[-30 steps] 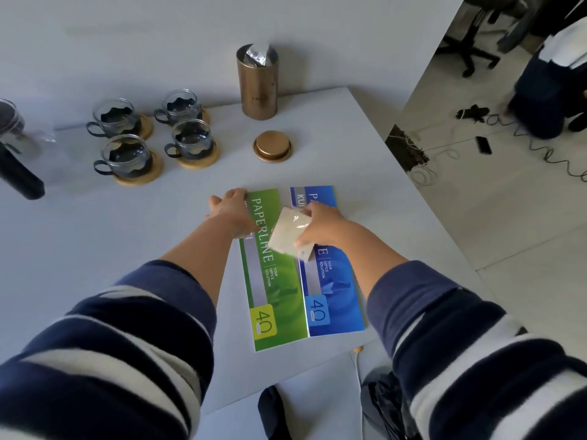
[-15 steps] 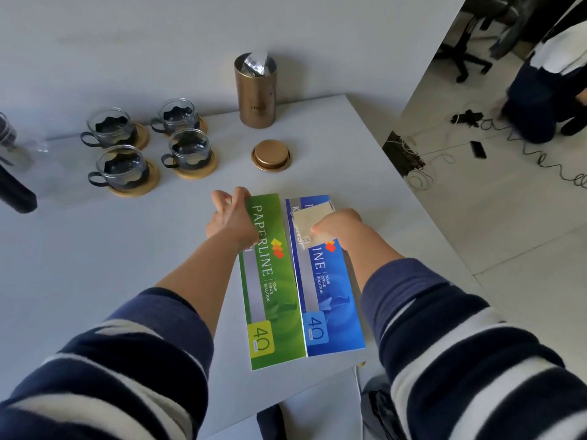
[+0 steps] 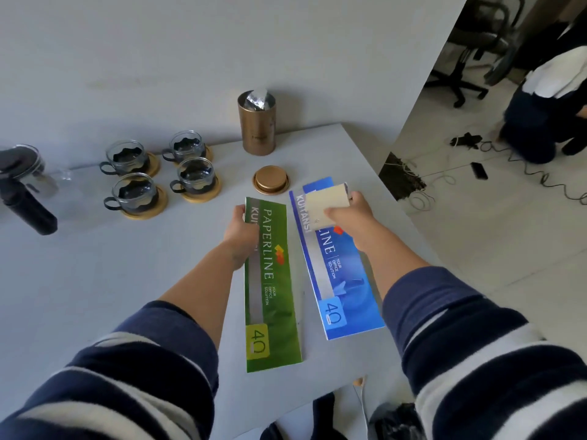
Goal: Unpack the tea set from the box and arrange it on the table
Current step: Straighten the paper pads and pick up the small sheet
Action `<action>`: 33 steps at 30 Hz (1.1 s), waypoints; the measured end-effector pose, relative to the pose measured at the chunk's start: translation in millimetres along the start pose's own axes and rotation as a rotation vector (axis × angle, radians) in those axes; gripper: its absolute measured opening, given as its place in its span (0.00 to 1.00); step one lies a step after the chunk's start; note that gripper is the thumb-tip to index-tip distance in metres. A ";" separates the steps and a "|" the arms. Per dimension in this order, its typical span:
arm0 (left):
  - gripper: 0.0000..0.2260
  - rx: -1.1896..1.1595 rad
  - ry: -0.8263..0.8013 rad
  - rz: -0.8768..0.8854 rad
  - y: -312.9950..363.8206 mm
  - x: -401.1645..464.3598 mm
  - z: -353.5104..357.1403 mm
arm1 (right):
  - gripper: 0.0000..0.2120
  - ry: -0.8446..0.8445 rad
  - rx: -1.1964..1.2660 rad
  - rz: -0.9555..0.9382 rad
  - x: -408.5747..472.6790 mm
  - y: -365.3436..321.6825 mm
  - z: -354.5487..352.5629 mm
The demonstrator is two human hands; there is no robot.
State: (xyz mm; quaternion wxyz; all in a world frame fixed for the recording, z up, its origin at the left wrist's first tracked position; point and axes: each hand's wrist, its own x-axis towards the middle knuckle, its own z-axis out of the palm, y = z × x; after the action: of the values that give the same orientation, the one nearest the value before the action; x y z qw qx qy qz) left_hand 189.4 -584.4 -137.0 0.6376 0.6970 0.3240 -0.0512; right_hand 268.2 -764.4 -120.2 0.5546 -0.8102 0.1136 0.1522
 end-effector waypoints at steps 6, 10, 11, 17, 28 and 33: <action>0.07 -0.168 -0.032 0.121 64.9 6.5 38.9 | 0.17 -0.099 0.252 0.051 32.8 -40.5 -23.1; 0.11 -0.258 0.009 0.141 98.3 42.8 73.1 | 0.15 -0.104 0.269 0.000 69.5 -52.5 -23.4; 0.13 -0.276 0.006 0.129 104.3 51.8 80.5 | 0.16 -0.122 0.281 0.000 81.3 -55.4 -23.4; 0.15 -0.421 0.071 0.034 134.3 112.4 117.9 | 0.16 -0.147 0.251 0.012 162.8 -74.0 -18.2; 0.07 -0.251 0.135 -0.067 159.0 218.2 141.2 | 0.17 -0.144 0.050 0.020 299.0 -79.2 31.3; 0.08 -0.230 0.221 -0.146 154.1 237.5 140.0 | 0.22 -0.063 -0.307 0.034 316.5 -78.0 49.4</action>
State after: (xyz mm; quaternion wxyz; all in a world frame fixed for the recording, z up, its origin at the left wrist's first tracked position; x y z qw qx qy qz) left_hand 503.3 -618.2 -145.7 0.6681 0.5955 0.4458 0.0168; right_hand 583.5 -695.1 -187.5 0.4247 -0.8783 0.0852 0.2022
